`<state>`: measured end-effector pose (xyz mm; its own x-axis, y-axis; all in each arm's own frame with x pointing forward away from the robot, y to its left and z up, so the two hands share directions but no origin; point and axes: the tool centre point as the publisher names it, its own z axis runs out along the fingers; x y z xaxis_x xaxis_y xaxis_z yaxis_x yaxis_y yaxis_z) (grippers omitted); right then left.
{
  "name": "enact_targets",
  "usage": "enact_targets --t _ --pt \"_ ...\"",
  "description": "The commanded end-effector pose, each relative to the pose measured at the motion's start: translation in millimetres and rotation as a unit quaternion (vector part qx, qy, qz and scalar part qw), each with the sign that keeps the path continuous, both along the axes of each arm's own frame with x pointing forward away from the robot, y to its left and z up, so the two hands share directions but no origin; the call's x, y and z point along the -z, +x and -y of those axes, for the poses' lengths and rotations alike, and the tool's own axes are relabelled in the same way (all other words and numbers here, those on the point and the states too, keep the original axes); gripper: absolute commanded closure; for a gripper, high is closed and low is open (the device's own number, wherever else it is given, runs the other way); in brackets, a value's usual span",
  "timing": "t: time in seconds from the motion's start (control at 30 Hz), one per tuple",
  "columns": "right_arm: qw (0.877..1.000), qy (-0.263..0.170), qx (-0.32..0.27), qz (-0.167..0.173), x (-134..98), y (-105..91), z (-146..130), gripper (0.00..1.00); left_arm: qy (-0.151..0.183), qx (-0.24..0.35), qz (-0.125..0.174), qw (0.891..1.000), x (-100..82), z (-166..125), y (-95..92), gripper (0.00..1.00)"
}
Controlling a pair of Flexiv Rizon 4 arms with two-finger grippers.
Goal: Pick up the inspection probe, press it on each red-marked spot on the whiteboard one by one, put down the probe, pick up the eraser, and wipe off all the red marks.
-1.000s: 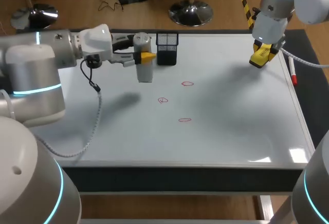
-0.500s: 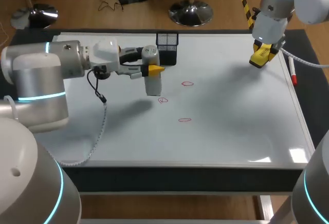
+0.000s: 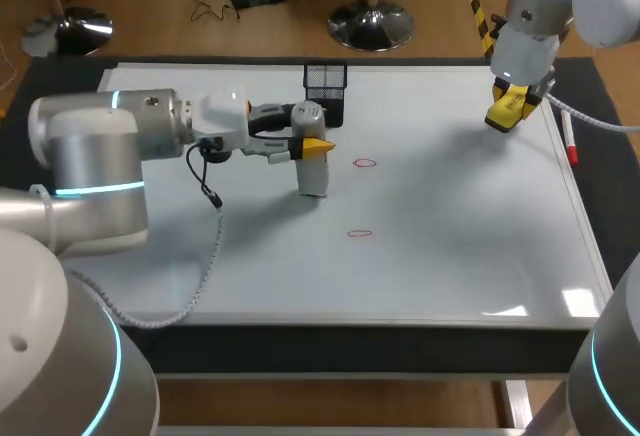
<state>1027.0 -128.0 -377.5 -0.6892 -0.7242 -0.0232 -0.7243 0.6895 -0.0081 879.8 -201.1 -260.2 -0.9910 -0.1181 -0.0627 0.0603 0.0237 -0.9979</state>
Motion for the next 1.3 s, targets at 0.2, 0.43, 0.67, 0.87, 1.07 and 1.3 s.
enact_targets --t 0.2,0.43,0.67,0.87,1.07,1.3 --pt "1.0 -0.002 -0.001 0.0 -1 0.0 1 1.0 -0.001 0.012 -0.006 1.0 7.3 11 8.3 1.0" --pt "1.0 -0.002 -0.001 0.0 -1 0.0 1 1.0 0.001 0.011 -0.011 1.0 12.1 11 8.9 1.0" --pt "1.0 -0.002 -0.001 0.0 -1 0.0 1 1.0 0.004 0.008 -0.013 1.0 13.9 10 9.6 1.0" --pt "1.0 -0.002 -0.001 0.0 -1 0.0 1 1.0 0.007 0.008 -0.015 1.0 15.1 10 9.4 1.0" --pt "1.0 -0.002 -0.001 0.0 -1 0.0 1 1.0 0.009 0.008 -0.017 1.0 16.8 9 9.7 1.0" --pt "1.0 -0.002 -0.001 0.0 -1 0.0 1 1.0 0.01 0.007 -0.018 1.0 16.7 8 8.8 1.0"
